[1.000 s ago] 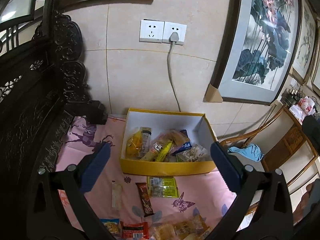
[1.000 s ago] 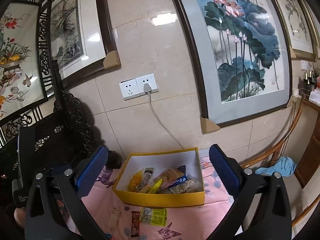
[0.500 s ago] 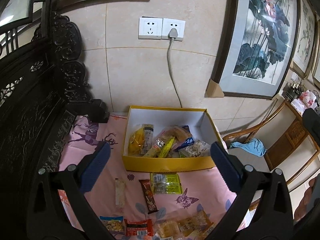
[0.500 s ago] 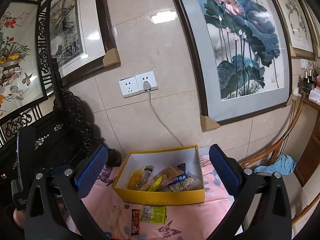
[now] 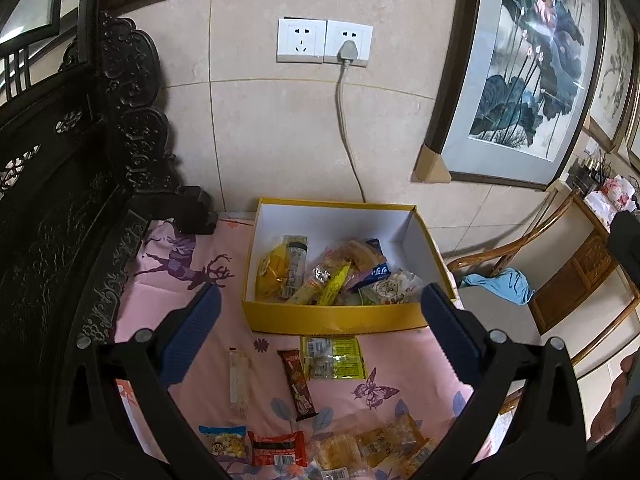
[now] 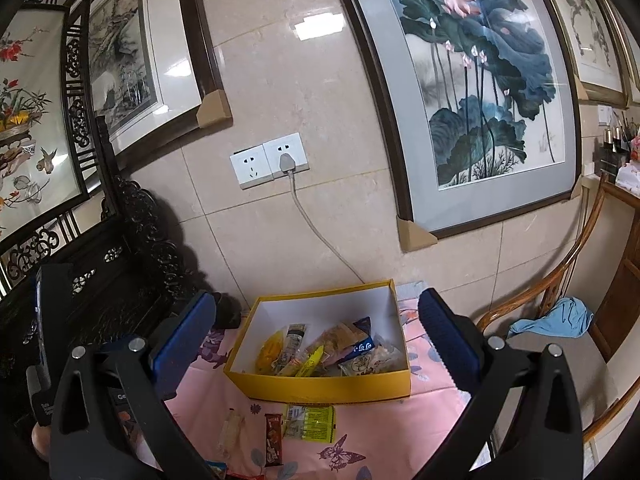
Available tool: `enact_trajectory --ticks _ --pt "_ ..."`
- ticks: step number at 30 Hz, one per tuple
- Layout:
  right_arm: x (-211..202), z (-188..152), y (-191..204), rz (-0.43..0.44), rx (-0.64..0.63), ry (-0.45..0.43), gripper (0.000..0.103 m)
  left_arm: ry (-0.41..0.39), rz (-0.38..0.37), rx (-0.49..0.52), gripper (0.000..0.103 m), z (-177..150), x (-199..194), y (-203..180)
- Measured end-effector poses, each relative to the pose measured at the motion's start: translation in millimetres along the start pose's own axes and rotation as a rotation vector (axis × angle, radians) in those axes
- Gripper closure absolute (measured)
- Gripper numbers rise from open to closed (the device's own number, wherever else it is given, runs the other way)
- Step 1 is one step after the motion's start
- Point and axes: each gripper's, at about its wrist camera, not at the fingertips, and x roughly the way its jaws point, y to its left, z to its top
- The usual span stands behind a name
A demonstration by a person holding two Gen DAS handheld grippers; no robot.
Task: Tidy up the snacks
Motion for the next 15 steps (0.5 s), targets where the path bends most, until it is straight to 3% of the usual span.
enact_trajectory --ticks 4,15 --pt "1.0 0.2 0.1 -0.003 0.004 0.002 0.001 0.000 -0.031 -0.014 0.002 1.0 -0.2 2.0" --pt "2.7 -0.2 1.0 -0.006 0.001 0.014 0.001 0.024 -0.008 -0.015 0.002 -0.9 4.6 2.5"
